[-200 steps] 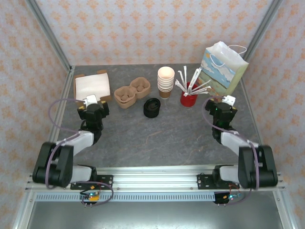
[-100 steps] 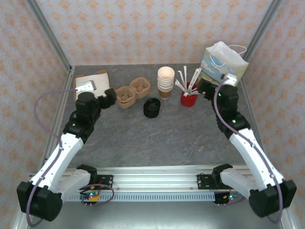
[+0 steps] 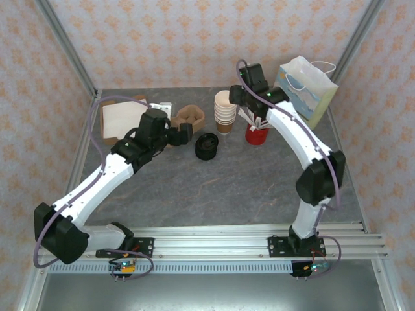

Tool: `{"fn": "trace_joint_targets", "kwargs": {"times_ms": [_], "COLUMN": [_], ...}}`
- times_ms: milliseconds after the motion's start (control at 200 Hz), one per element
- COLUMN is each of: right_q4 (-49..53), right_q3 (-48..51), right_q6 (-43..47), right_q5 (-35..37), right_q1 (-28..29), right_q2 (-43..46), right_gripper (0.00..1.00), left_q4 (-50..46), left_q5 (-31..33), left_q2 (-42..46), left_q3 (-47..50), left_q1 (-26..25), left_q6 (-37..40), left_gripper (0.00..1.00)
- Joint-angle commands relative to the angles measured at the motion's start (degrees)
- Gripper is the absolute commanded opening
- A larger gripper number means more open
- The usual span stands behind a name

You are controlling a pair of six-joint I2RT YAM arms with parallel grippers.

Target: Pack the takeout coffee

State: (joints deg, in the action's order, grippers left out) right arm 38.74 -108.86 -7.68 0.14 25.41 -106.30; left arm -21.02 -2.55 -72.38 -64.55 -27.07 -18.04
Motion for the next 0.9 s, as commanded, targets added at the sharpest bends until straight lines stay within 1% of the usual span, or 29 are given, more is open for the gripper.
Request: {"fn": "trace_joint_targets", "kwargs": {"times_ms": [0,120,210,365,736,891], "right_q4": [6.82,9.75,9.99,11.07,11.6,11.45], "right_q3": [-8.01,-14.35,-16.48,-19.89,-21.02,-21.2], "right_q6": [0.16,-0.47,-0.71,-0.89,-0.73,-0.87], "right_q5": [-0.81,-0.98,-2.45,-5.59,-7.83,-9.2], "right_q1": [-1.06,-2.43,-3.15,-3.78,-3.93,-3.91], "right_q2": [-4.81,-10.32,-12.78,-15.77,-17.82,-18.43], "right_gripper": [0.5,0.44,0.44,0.37,0.27,0.27], "left_q4": [-3.04,-3.83,-4.03,-3.69,-3.73,-3.59], "left_q5": [1.44,2.27,2.92,3.93,4.37,4.57], "left_q2": [-0.41,-1.04,-1.14,-1.64,-2.5,-2.45], "left_q3": [-2.07,-2.58,-2.49,-1.81,-1.46,-1.1], "left_q1": [-0.6,-0.78,-0.97,-0.89,-0.91,-0.97], "left_q6": [1.58,1.8,2.04,2.35,2.48,2.51], "left_gripper": [0.89,0.89,0.89,0.89,0.89,0.89]}}
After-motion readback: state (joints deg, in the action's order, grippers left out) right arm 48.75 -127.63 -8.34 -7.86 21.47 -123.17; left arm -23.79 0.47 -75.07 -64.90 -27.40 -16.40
